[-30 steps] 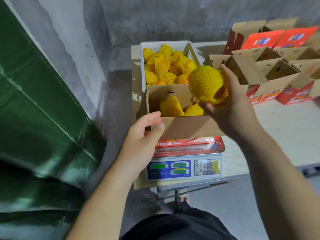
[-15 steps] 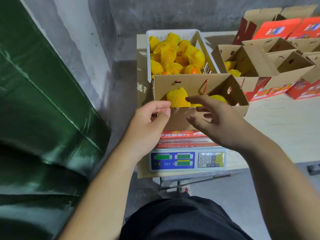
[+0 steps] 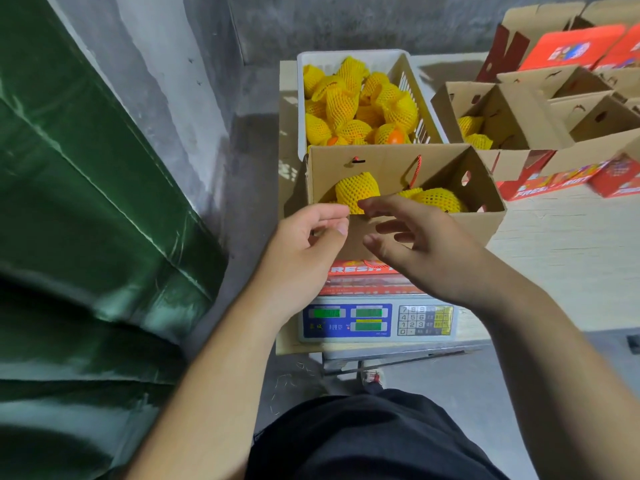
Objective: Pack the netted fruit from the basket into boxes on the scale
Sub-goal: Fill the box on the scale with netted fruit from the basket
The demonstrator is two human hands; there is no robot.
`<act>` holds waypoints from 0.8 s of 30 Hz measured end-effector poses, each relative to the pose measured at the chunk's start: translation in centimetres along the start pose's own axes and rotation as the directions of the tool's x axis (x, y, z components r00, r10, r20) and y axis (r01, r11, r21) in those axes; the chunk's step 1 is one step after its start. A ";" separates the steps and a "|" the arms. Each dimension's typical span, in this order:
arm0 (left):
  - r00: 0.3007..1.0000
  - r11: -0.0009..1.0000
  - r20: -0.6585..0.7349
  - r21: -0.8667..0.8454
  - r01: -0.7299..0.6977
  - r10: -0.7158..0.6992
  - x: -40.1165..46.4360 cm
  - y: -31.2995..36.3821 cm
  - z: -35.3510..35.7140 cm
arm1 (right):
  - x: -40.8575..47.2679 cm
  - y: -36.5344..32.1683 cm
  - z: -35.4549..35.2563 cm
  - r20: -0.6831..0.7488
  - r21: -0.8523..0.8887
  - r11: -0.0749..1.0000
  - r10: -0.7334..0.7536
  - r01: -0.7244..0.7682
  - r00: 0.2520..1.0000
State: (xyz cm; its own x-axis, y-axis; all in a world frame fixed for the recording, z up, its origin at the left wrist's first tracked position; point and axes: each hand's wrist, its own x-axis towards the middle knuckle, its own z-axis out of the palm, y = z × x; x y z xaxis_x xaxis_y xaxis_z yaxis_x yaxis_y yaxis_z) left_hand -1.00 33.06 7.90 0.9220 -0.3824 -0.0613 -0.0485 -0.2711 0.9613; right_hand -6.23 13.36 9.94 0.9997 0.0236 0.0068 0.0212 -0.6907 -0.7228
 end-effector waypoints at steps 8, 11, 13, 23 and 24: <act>0.998 0.999 -0.058 -0.024 -0.035 0.034 1.5 0.9 1.3 | 1.3 1.6 -0.8 -0.032 0.094 0.995 -0.038 0.041 0.999; 0.998 0.996 -0.054 -0.074 -0.049 0.045 2.4 1.6 2.2 | 2.1 2.5 -1.6 -0.061 0.139 0.988 -0.053 0.061 0.997; 0.997 0.993 -0.045 -0.098 -0.071 0.067 3.3 2.5 3.1 | 2.7 3.1 -2.3 -0.083 0.185 0.979 -0.073 0.087 0.994; 0.997 0.997 -0.046 -0.059 -0.058 0.056 10.4 6.0 7.7 | 8.1 7.8 -8.5 -0.108 0.182 0.973 -0.127 0.145 0.986; 0.997 0.997 -0.048 -0.048 -0.060 0.058 11.3 6.1 8.1 | 8.9 8.6 -9.2 -0.111 0.173 0.976 -0.116 0.134 0.987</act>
State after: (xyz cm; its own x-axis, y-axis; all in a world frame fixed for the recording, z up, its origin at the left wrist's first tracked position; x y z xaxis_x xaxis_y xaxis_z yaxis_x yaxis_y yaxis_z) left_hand 5.97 19.94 10.86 0.9349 -0.3549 0.0075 -0.0856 -0.2049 0.9750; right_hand 2.94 1.03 10.13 0.9856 0.0232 0.1675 0.1529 -0.5455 -0.8241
